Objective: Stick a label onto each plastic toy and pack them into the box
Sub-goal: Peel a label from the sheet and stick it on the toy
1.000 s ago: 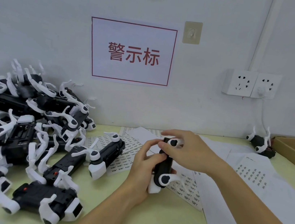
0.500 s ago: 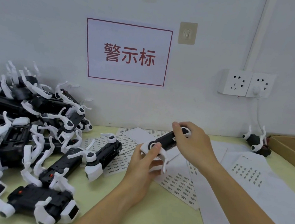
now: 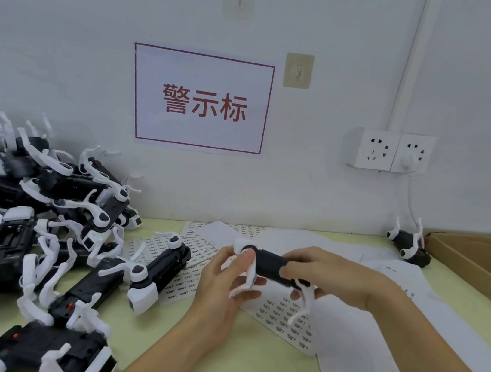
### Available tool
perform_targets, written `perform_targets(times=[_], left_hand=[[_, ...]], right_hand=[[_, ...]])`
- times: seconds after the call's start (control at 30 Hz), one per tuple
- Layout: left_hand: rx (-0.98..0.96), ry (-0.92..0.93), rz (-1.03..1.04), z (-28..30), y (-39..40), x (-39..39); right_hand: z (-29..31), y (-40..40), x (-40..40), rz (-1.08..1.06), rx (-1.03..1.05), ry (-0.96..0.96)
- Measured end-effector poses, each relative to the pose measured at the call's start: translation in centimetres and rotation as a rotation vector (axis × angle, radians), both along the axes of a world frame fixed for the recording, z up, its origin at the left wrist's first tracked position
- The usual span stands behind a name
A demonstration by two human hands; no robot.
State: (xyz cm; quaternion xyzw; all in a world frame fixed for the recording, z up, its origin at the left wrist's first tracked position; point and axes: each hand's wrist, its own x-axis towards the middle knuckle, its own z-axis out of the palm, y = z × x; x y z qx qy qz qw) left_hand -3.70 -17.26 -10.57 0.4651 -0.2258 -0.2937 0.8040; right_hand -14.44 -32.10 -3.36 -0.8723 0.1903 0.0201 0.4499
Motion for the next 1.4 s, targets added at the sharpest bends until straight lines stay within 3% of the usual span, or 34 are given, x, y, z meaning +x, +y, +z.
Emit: perform_targets(times=[0.13, 0.23, 0.4, 0.57, 0.7, 0.77, 0.9, 1.1, 1.2, 1.4], left_hand=[[0.038, -0.1, -0.031, 0.1, -0.2, -0.5], [0.105, -0.142, -0.01, -0.3, -0.5, -0.6], [0.38, -0.855, -0.006, -2.0, -0.6, -1.4], [0.286, -1.735, 0.173, -2.7, -2.2, -2.6], [0.312, -2.0, 0.191, -1.0, -3.6, -2.5], [0.352, -2.045, 0.197, -0.7, -4.4, -2.7], [0.49, -1.764, 0.188, 0.7, -7.2, -3.9], [0.479, -1.626, 0.028, 1.5, -16.3, -10.2], [0.538, -1.677, -0.128, 1.0, -22.5, -14.9], [0.383, -1.824, -0.369, 0.1, -32.5, -24.0]], right_hand=[[-0.5, -1.2, -2.1, -0.011, 0.088, -0.055], [-0.8, -3.0, -4.8, -0.076, 0.275, -0.182], [-1.7, -6.9, -10.0, -0.289, 0.461, -0.414], [-3.5, -10.2, -15.0, -0.478, 0.613, -0.52], [-5.1, -12.2, -17.2, -0.631, 0.726, -0.634], [-5.1, -13.3, -17.8, -0.681, 0.704, -0.674], [-4.6, -14.9, -18.8, -0.737, 0.705, -0.775], [-4.3, -16.1, -20.5, -0.945, 0.654, -1.004], [-3.6, -17.2, -22.1, -1.124, 0.517, -1.188], [-2.9, -19.1, -25.9, -1.517, 0.154, -1.358]])
